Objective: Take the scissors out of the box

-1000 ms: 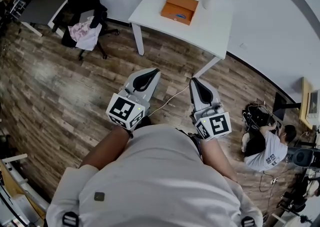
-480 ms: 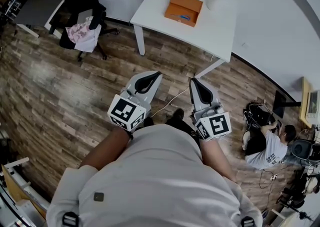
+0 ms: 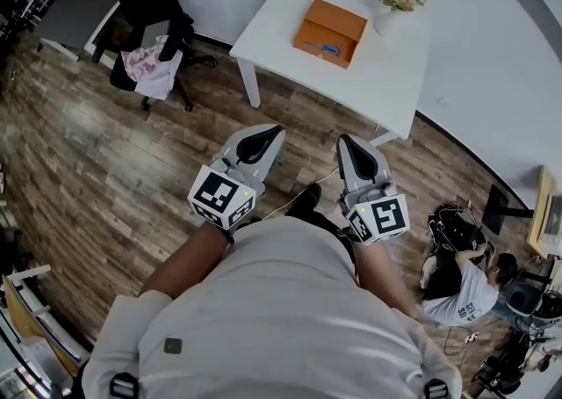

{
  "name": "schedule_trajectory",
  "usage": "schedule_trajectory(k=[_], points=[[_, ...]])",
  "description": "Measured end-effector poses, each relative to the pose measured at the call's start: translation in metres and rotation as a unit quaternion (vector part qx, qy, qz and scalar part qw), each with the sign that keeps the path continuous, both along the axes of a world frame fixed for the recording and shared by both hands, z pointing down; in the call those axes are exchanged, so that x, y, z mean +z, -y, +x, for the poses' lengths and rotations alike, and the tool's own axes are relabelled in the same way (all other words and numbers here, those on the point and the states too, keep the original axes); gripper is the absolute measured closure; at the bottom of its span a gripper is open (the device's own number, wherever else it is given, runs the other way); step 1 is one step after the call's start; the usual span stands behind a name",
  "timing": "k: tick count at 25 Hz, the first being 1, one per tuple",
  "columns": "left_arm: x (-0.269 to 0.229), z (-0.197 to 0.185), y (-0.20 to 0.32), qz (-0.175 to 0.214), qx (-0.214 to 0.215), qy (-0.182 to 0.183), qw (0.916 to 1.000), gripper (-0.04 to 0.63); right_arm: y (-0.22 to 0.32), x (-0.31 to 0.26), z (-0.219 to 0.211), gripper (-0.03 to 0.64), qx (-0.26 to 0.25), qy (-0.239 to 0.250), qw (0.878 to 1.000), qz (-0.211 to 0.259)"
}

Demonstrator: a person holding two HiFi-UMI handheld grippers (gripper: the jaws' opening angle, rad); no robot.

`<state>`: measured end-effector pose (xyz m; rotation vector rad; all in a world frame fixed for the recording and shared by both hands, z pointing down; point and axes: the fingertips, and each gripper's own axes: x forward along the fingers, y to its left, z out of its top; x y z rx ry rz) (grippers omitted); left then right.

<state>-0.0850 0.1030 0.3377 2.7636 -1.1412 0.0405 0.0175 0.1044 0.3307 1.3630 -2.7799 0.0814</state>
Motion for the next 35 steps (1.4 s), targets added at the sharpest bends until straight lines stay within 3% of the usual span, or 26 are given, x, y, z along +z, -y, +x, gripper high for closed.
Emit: schedule_trajectory(k=[16, 26, 35], points=[[-0.002, 0.114, 0.129, -0.008, -0.046, 0.008, 0.9989, 0.591, 0.135, 0.008, 0.112, 0.606, -0.067, 0.016, 0.998, -0.012], [0.003, 0.124, 0.183, -0.012, -0.034, 0.004, 0.9993, 0.591, 0.178, 0.018, 0.112, 0.606, -0.077, 0.011, 0.997, -0.024], [-0.003, 0.096, 0.252, -0.008, -0.003, -0.005, 0.9999, 0.591, 0.240, 0.013, 0.088, 0.606, -0.047, -0.004, 0.999, -0.026]])
